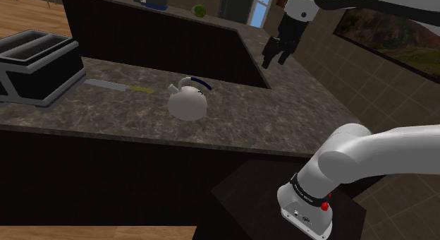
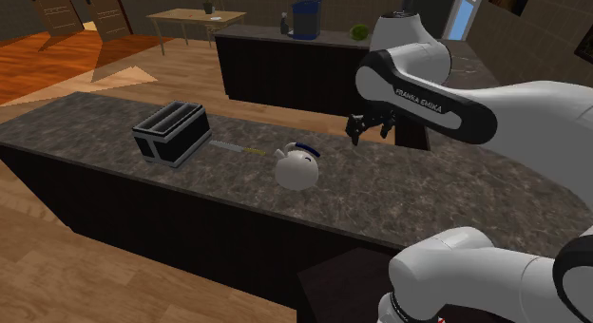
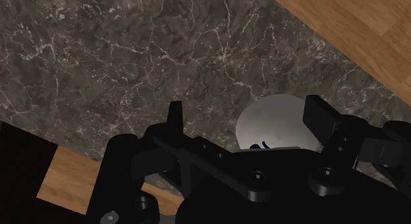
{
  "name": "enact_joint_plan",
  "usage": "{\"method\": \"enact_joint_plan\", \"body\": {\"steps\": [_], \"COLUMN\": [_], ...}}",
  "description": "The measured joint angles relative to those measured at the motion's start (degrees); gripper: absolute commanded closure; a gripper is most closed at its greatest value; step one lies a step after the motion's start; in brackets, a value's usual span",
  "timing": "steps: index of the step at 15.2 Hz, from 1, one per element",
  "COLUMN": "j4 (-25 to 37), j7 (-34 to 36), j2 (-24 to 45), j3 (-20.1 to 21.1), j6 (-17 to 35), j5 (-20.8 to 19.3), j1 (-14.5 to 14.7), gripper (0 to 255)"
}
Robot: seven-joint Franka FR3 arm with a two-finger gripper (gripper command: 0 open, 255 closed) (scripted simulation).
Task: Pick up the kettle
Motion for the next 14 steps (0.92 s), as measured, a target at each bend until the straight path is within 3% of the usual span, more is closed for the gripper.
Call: {"method": "enact_joint_plan", "body": {"steps": [4, 14], "j4": [1.47, 11.08], "j7": [-3.65, -21.05], "j2": [4.67, 25.83], "j3": [-1.05, -4.28], "j6": [2.94, 13.35], "j5": [-0.65, -1.62], "j1": [1.06, 5.83], "gripper": [0, 0]}}
